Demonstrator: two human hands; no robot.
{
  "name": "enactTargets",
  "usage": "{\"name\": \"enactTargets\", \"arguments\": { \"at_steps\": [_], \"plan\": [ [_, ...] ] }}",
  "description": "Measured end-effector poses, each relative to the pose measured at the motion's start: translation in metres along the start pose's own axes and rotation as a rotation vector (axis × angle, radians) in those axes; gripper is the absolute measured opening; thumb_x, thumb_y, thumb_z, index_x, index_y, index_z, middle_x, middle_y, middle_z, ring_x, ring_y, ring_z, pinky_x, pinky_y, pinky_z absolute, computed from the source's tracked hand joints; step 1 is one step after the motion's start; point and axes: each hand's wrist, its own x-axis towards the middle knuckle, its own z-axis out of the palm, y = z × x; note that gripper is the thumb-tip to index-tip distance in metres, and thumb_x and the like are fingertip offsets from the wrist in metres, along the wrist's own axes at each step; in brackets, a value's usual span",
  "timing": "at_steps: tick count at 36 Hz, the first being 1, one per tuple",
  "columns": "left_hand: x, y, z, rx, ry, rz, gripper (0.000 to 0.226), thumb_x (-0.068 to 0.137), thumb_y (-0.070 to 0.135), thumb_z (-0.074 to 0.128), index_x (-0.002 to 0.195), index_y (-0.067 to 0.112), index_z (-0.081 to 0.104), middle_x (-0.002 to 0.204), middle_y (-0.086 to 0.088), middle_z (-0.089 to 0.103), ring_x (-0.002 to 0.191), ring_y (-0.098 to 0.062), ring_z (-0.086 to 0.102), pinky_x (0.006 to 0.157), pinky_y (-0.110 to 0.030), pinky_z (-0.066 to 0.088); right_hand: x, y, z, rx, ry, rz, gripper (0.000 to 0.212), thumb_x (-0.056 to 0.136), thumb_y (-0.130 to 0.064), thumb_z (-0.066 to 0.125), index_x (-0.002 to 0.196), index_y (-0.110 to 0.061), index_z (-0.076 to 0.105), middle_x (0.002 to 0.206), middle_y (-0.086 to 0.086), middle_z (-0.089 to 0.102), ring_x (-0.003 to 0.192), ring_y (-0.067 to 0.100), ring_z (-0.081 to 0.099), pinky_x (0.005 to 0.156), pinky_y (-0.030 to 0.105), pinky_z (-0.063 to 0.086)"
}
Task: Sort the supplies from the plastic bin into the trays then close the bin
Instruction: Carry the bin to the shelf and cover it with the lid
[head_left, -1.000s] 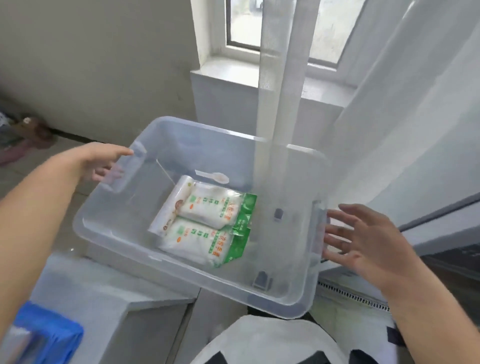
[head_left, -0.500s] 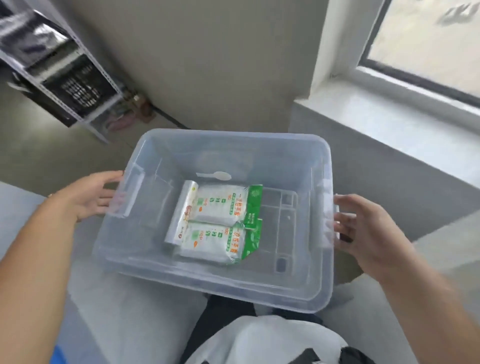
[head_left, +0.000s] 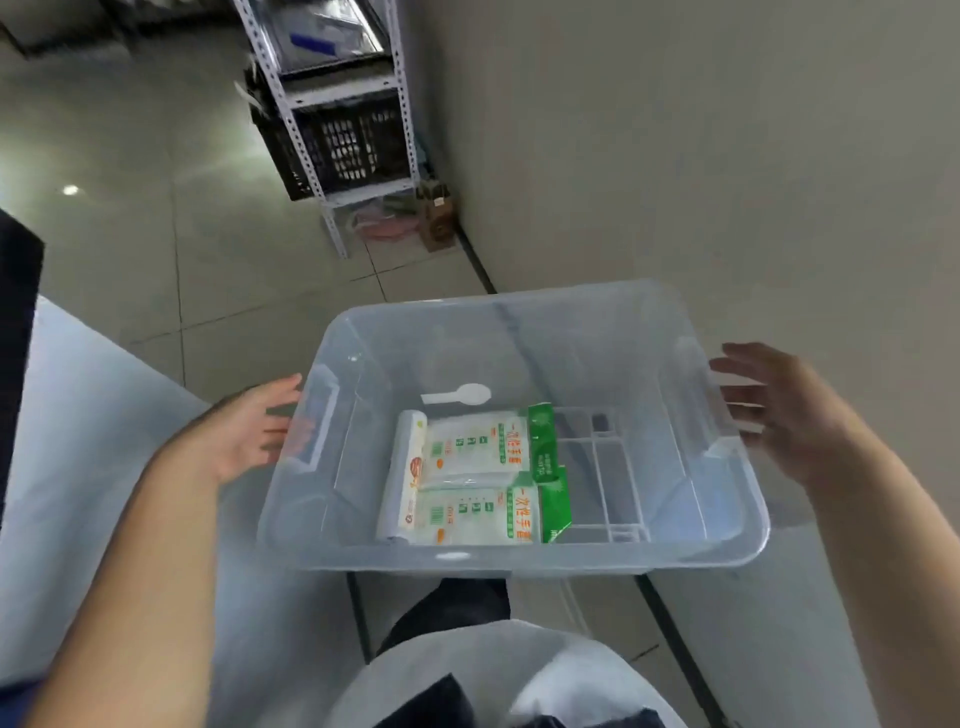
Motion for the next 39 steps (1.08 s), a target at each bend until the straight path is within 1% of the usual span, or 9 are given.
{"name": "enactTargets", "arguments": {
  "at_steps": [6, 9, 14, 20, 26, 28, 32, 36, 39],
  "plan": [
    [0.047, 0.055, -0.036, -0.076, 0.050, 0.041, 0.038, 0.095, 0.047, 0.055, 0.121, 0.020, 0.062, 0.106, -0.015, 0.070, 0.094, -0.028, 0.066, 0.072, -0.037, 0.050, 0.062, -0.082, 0.059, -0.014, -0.015, -0.038, 0.028, 0.090, -0.038, 0.056, 0.105, -0.017, 0.066, 0.086, 0.009, 0.063, 0.073, 0.025, 0.057, 0.071, 0.036, 0.044],
    [0.074, 0.090, -0.048, -0.067, 0.088, 0.059, 0.034, 0.094, 0.044, 0.056, 0.115, 0.019, 0.066, 0.103, -0.013, 0.069, 0.092, -0.026, 0.065, 0.070, -0.036, 0.049, 0.090, -0.119, 0.089, -0.034, -0.024, -0.047, 0.022, 0.091, -0.036, 0.055, 0.101, -0.018, 0.065, 0.083, 0.008, 0.061, 0.072, 0.023, 0.056, 0.071, 0.035, 0.042],
    [0.129, 0.147, -0.076, -0.127, 0.104, 0.076, 0.038, 0.090, 0.043, 0.062, 0.117, 0.017, 0.067, 0.107, -0.014, 0.071, 0.098, -0.029, 0.066, 0.083, -0.039, 0.051, 0.149, -0.174, 0.142, -0.036, -0.025, -0.040, 0.014, 0.092, -0.032, 0.053, 0.092, -0.022, 0.063, 0.081, 0.006, 0.058, 0.070, 0.021, 0.053, 0.069, 0.032, 0.040],
    [0.206, 0.221, -0.112, -0.220, 0.186, 0.086, 0.027, 0.090, 0.032, 0.060, 0.104, 0.012, 0.071, 0.096, -0.015, 0.070, 0.079, -0.029, 0.063, 0.071, -0.037, 0.049, 0.255, -0.241, 0.230, -0.109, -0.045, -0.008, 0.013, 0.091, -0.032, 0.055, 0.090, -0.022, 0.063, 0.077, 0.005, 0.058, 0.067, 0.020, 0.051, 0.066, 0.031, 0.038],
    [0.266, 0.286, -0.188, -0.254, 0.325, 0.000, 0.028, 0.089, 0.032, 0.062, 0.105, 0.010, 0.071, 0.094, -0.020, 0.072, 0.081, -0.035, 0.065, 0.068, -0.040, 0.051, 0.364, -0.316, 0.355, -0.149, -0.155, -0.004, 0.014, 0.085, -0.031, 0.062, 0.077, -0.023, 0.069, 0.072, 0.003, 0.063, 0.065, 0.022, 0.055, 0.061, 0.032, 0.037],
    [0.274, 0.304, -0.216, -0.253, 0.380, -0.030, 0.027, 0.090, 0.032, 0.062, 0.104, 0.012, 0.071, 0.092, -0.018, 0.072, 0.081, -0.033, 0.065, 0.068, -0.040, 0.051, 0.390, -0.341, 0.404, -0.187, -0.182, 0.013, 0.014, 0.084, -0.034, 0.063, 0.082, -0.022, 0.070, 0.078, 0.005, 0.065, 0.068, 0.024, 0.057, 0.061, 0.032, 0.039],
    [0.282, 0.330, -0.278, -0.330, 0.482, -0.043, 0.024, 0.090, 0.033, 0.064, 0.097, 0.011, 0.072, 0.069, -0.008, 0.069, 0.065, -0.024, 0.063, 0.064, -0.036, 0.051, 0.431, -0.390, 0.511, -0.254, -0.279, 0.009, 0.029, 0.086, -0.035, 0.064, 0.106, -0.014, 0.066, 0.096, 0.010, 0.062, 0.075, 0.024, 0.056, 0.061, 0.032, 0.039],
    [0.279, 0.339, -0.347, -0.449, 0.566, -0.051, 0.020, 0.090, 0.029, 0.063, 0.099, 0.013, 0.071, 0.069, -0.007, 0.065, 0.064, -0.024, 0.060, 0.063, -0.036, 0.052, 0.448, -0.440, 0.626, -0.347, -0.408, -0.025, 0.027, 0.088, -0.035, 0.065, 0.105, -0.013, 0.066, 0.098, 0.008, 0.064, 0.084, 0.026, 0.059, 0.075, 0.035, 0.045],
    [0.288, 0.341, -0.402, -0.528, 0.650, -0.053, 0.016, 0.091, 0.027, 0.061, 0.094, 0.017, 0.073, 0.066, -0.008, 0.068, 0.061, -0.024, 0.062, 0.062, -0.036, 0.052, 0.453, -0.472, 0.712, -0.394, -0.508, -0.070, 0.024, 0.088, -0.033, 0.065, 0.103, -0.014, 0.066, 0.077, 0.001, 0.066, 0.070, 0.020, 0.057, 0.072, 0.035, 0.046]
  ]
}}
